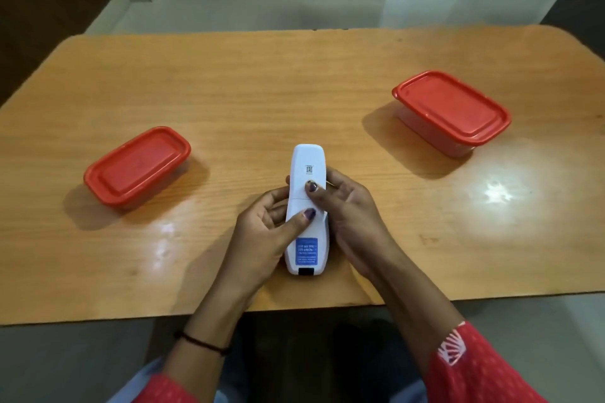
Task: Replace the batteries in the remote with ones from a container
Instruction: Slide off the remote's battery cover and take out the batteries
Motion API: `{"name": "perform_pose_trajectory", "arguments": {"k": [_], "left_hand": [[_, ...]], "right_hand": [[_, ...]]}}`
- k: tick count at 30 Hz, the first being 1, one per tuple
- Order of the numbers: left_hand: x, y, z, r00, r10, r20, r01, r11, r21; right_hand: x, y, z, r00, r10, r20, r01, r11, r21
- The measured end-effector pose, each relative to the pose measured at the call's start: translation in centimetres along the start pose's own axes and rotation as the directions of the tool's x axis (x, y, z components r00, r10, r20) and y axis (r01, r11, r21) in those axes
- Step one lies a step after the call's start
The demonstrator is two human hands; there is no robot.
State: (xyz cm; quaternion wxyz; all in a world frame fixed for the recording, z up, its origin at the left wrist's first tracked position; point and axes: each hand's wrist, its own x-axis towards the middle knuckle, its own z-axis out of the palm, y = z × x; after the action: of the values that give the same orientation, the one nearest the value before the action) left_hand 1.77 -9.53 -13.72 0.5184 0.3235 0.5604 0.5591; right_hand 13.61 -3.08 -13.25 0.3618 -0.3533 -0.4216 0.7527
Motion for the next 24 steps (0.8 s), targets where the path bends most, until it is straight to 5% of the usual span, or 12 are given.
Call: {"name": "perform_pose_trajectory", "arguments": {"k": [17,24], "left_hand": [[-0.4,-1.0,2.2,0.994,0.089,-0.057,-0.083,0.992,0.1],[0.1,-0.6,1.1,0.996,0.073,-0.059,-0.072,0.997,0.019]], "right_hand": [[-0.4,0.4,0.9,0.974,-0.059,-0.218,0.057,0.998,-0.017],[-0.4,-0.7,-0.3,0.994,0.085,0.07,-0.089,0.995,0.056]]}}
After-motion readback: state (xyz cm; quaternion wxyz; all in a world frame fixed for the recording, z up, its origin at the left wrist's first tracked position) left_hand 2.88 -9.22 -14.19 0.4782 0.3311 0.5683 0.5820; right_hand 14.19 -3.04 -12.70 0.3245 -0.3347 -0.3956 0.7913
